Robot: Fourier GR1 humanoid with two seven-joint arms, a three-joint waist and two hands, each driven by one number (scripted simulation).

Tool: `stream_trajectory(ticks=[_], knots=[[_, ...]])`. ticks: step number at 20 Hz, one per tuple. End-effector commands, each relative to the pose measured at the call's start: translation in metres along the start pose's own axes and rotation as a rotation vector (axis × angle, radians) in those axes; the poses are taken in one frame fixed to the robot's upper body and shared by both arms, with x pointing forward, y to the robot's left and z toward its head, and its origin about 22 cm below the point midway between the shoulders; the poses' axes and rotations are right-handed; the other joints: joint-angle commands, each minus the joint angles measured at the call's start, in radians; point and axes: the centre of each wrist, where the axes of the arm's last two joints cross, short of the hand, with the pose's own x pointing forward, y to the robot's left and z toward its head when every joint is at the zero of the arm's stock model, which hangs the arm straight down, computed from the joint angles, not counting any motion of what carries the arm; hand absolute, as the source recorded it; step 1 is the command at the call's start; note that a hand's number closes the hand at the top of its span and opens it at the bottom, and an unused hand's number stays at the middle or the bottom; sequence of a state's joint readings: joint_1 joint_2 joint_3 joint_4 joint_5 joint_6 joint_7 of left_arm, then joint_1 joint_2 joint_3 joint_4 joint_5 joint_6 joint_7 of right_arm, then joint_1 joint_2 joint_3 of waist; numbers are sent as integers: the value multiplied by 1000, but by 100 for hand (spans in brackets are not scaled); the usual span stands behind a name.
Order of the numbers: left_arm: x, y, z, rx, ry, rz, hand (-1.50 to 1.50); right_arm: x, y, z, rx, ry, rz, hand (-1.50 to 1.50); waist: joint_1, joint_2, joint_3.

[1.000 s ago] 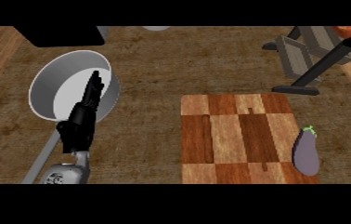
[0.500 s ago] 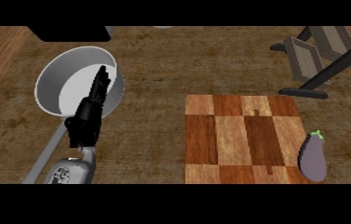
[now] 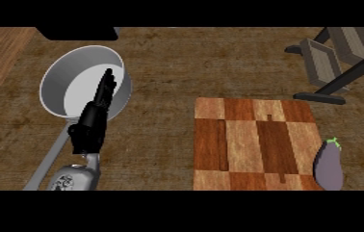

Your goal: Pick the squash from the cutting board and place it in the tiered basket

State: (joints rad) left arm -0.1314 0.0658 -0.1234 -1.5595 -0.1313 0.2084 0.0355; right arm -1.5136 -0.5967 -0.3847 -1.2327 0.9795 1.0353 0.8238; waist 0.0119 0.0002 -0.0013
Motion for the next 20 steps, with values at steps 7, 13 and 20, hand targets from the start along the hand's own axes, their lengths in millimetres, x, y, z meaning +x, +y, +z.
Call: stream_trajectory(ticks=[7, 13, 20], knots=[[16, -8, -3, -21, -6, 5, 0, -32, 5, -47, -58, 56, 49, 150, 6, 4, 1], [3, -11, 2, -10, 9, -10, 0, -42, 39, -82, -97, 67, 102, 150, 14, 8, 1], [15, 6, -17, -9, -17, 16, 0, -78, 58, -110, -28, 214, -171, -150, 16, 10, 2]])
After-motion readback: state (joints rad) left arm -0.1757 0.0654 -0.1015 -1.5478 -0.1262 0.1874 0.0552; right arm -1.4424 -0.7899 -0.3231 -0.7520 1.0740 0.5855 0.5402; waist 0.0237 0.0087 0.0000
